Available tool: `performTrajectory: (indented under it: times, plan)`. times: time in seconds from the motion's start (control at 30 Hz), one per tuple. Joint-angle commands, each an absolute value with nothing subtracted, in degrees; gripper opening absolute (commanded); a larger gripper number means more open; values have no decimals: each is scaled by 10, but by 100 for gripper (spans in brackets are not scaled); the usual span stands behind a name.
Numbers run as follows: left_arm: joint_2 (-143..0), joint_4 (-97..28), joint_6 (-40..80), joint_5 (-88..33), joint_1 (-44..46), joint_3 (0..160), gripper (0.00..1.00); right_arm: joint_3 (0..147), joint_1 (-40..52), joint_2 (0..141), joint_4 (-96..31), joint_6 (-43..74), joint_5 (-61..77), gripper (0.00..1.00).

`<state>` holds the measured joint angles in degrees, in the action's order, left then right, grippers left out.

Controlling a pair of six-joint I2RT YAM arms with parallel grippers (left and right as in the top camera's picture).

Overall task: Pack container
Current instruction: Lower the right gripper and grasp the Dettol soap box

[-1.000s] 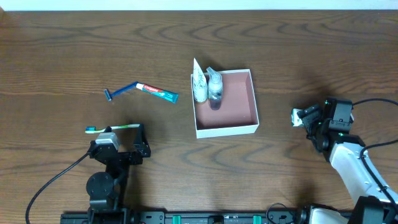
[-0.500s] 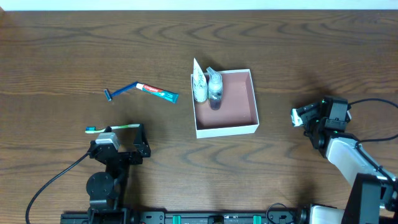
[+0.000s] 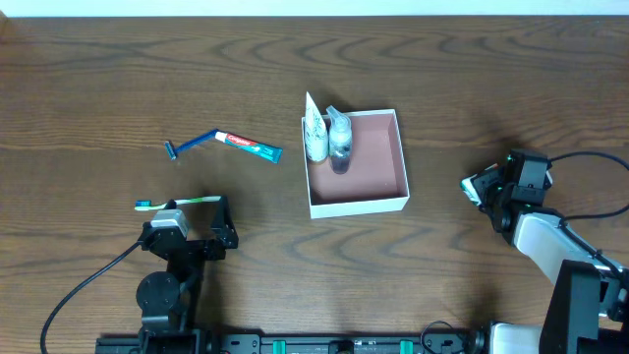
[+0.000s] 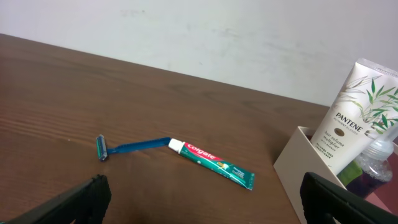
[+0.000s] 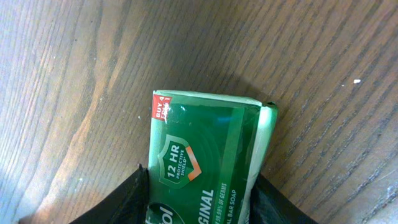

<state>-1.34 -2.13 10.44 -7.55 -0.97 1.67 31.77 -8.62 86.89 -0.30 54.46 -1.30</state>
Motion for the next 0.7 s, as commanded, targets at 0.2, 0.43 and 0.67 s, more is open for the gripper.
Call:
performTrajectory:
  times: [0.2, 0.43, 0.67]
  plan:
    - [-14, -33, 97, -84, -12, 2, 98, 316, -90, 885, -78, 437, 5, 50]
    - [-14, -33, 97, -84, -12, 2, 98, 352, -90, 885, -179, 374, 29, 44]
    - [-14, -33, 97, -84, -12, 2, 98, 405, -90, 885, -262, 330, 50, 40]
